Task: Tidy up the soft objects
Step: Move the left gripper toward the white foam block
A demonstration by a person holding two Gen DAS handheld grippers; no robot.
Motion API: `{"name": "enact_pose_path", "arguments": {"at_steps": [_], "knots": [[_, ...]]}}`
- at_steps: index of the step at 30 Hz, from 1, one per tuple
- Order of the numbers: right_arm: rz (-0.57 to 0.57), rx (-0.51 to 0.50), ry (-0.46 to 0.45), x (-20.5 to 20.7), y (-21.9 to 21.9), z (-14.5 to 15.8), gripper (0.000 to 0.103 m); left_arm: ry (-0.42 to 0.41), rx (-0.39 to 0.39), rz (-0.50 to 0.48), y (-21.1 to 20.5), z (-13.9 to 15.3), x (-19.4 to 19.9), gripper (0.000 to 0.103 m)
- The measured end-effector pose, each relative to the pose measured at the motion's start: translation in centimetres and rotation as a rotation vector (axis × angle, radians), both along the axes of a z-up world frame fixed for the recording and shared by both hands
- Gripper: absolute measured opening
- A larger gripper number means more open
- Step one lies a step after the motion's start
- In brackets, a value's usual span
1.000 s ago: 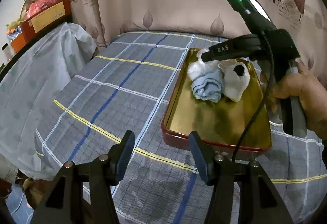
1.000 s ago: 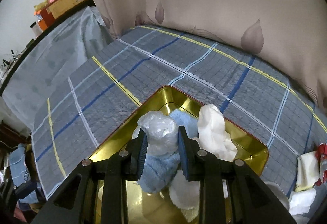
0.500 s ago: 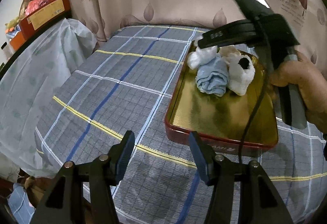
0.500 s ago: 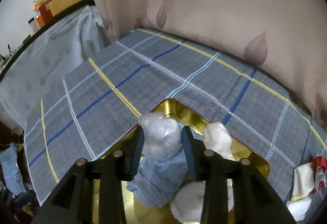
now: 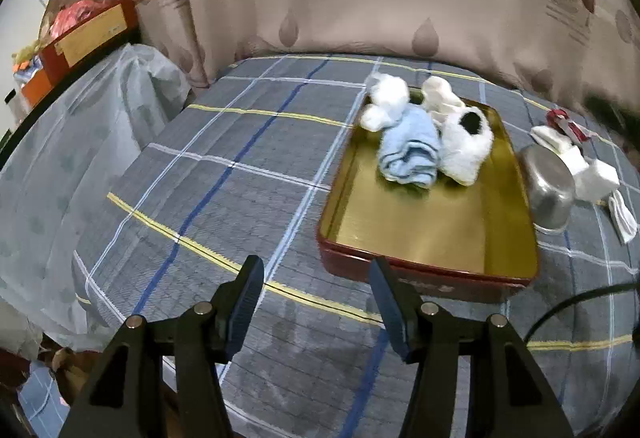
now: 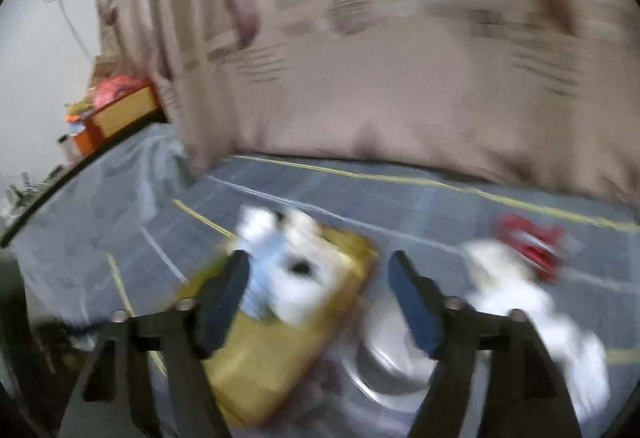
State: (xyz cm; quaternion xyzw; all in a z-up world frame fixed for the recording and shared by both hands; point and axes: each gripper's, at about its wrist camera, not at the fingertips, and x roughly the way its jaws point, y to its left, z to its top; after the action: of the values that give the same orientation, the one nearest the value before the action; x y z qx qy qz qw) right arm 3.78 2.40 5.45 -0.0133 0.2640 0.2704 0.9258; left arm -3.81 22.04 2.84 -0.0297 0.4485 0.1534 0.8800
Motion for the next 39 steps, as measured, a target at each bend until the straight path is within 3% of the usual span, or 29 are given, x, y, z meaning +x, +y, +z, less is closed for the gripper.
{"name": "enact_pose_path", "arguments": {"at_steps": [3, 7, 12, 16, 18, 23, 26, 28, 31, 33, 37, 39], "knots": [[-0.159, -0.061, -0.027, -3.5, -6.8, -2.1, 0.077, -0.012, 0.003, -0.035, -1.2, 0.6, -0.2, 0.056], [-0.416, -0.172, 0.019, -5.6, -16.9, -5.1, 0.077, -0.031, -0.027, -0.101, -3.1, 1.6, -0.2, 0.056], [-0.623, -0.261, 0.054, -6.3, -25.8, -7.1, 0.077, -0.018, -0.130, -0.193, -5.6, 2.5, 1.3, 0.056], [-0.674, -0.234, 0.099, -6.1, -28.6, -9.2, 0.077, 0.011, -0.213, -0.272, -7.7, 3.5, 3.7, 0.056], [-0.680, -0.213, 0.145, -5.7, -29.2, -9.9, 0.077, 0.026, -0.214, -0.312, -9.2, 4.1, 5.1, 0.056], [-0.678, -0.187, 0.157, -5.5, -29.9, -10.0, 0.080, 0.063, -0.238, -0.437, -13.8, 5.2, 8.8, 0.056], [-0.670, -0.179, 0.167, -5.3, -29.9, -10.1, 0.080, 0.030, -0.146, -0.591, -17.9, 5.7, 11.1, 0.057], [-0.666, -0.156, 0.168, -5.3, -30.1, -10.3, 0.081, -0.008, -0.074, -0.755, -20.6, 5.7, 12.0, 0.056], [-0.664, -0.099, 0.178, -5.9, -30.9, -10.3, 0.081, -0.115, 0.261, -0.989, -25.6, 4.8, 11.6, 0.057], [-0.664, -0.054, 0.192, -5.9, -31.6, -10.4, 0.081, -0.138, 0.388, -1.093, -27.6, 3.6, 11.5, 0.057], [-0.655, -0.014, 0.198, -5.9, -31.9, -10.4, 0.081, -0.106, 0.485, -1.215, -30.2, 1.4, 12.6, 0.057], [-0.645, -0.004, 0.197, -6.0, -31.9, -10.3, 0.081, -0.119, 0.475, -1.237, -30.7, 1.2, 13.4, 0.057]]}}
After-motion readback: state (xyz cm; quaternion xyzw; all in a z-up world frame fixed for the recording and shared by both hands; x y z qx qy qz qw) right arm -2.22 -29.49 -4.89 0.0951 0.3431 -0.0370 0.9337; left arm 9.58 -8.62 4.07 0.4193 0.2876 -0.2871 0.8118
